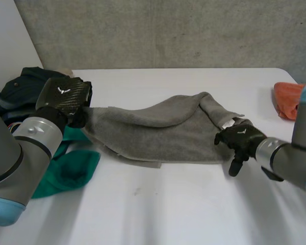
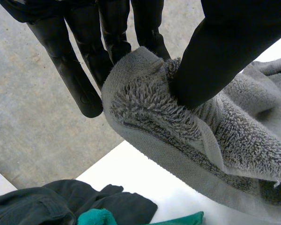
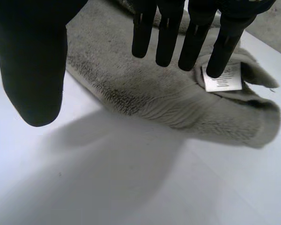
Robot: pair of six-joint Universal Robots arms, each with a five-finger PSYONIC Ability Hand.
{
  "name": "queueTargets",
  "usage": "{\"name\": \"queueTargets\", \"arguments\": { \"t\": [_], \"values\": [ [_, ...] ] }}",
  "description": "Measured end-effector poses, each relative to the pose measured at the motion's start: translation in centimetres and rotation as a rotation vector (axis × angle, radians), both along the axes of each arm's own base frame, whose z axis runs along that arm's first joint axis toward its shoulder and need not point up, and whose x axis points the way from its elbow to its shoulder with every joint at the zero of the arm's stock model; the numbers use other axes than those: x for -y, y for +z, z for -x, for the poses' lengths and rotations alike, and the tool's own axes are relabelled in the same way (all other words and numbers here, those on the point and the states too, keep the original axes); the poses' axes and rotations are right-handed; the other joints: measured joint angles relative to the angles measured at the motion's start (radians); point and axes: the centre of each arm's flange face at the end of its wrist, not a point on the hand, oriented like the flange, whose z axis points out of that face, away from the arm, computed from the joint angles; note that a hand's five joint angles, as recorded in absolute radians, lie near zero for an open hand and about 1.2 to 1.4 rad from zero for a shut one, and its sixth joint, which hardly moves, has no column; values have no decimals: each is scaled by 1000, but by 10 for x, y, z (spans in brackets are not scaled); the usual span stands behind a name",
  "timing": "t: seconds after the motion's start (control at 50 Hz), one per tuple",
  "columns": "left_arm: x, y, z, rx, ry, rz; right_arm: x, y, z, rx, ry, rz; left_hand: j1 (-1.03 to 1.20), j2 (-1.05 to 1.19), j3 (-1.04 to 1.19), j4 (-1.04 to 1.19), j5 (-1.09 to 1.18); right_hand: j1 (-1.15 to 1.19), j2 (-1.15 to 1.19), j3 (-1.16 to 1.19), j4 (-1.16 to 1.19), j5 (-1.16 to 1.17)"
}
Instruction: Fold the laundry.
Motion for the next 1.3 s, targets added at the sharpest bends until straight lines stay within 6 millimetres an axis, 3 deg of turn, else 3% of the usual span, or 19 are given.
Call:
{"name": "queueTargets", "arguments": {
  "t": [0.18, 0.32, 0.4, 0.46, 0.5, 0.54, 0.68, 0.74, 0.78, 0.84, 0.9, 1.04, 1.1, 1.2, 1.3],
  "values": [
    [-1, 2, 1, -5, -5, 7, 17, -37, -10, 25, 5, 122, 0, 0, 0, 0, 0, 86, 97, 88, 86, 84],
    [0, 1, -1, -3, 1, 1, 33, -43, -11, 26, -19, 158, 0, 0, 0, 0, 0, 409, 509, 496, 494, 151],
    [-1, 1, -2, -2, 3, 0, 44, -36, -9, 35, -48, 215, 0, 0, 0, 0, 0, 677, 714, 703, 708, 151],
    [-1, 2, -3, -4, 4, 5, 48, -28, -8, 42, -62, 252, 0, 0, 0, 0, 0, 544, 559, 550, 551, 267],
    [-1, 4, -3, -6, 5, 10, 50, -23, -7, 46, -69, 273, 0, 0, 0, 0, 0, 265, 273, 285, 287, 209],
    [-2, 6, -4, -9, 6, 16, 51, -19, -8, 48, -71, 283, 0, 0, 0, 0, 0, 167, 176, 169, 168, 137],
    [-4, 11, -4, -15, 3, 30, 50, -30, -10, 33, -58, 228, 0, 0, 0, 0, 0, 123, 123, 115, 115, 91],
    [-4, 10, -3, -14, 1, 29, 51, -36, -10, 28, -56, 202, 0, 0, 0, 0, 0, 280, 293, 284, 280, 268],
    [-4, 9, -3, -12, -1, 26, 54, -39, -10, 29, -60, 194, 0, 0, 0, 0, 0, 626, 642, 621, 617, 604],
    [-4, 8, -3, -6, -2, 22, 58, -35, -8, 40, -78, 205, 0, 0, 0, 0, 0, 673, 732, 727, 733, 707],
    [-4, 8, -4, 0, 0, 21, 63, -20, -3, 58, -105, 240, 0, 0, 0, 0, 0, 673, 732, 729, 740, 707],
    [-7, 26, -10, 32, 7, 60, 57, 67, 16, 75, -134, 401, 0, 0, 0, 0, 0, 673, 732, 729, 741, 707],
    [-17, 54, -14, 40, -4, 122, 39, 127, 28, 46, -113, 484, 0, 1, 0, 0, 0, 673, 732, 729, 741, 707],
    [-36, 98, -19, 33, -31, 210, 12, 200, 50, -12, -86, 560, 0, 2, 0, 0, 0, 673, 732, 734, 741, 707],
    [-43, 117, -23, 63, -35, 196, 2, 222, 56, -72, -46, 526, 0, 2, 0, 0, 0, 673, 732, 734, 741, 713]
  ]
}}
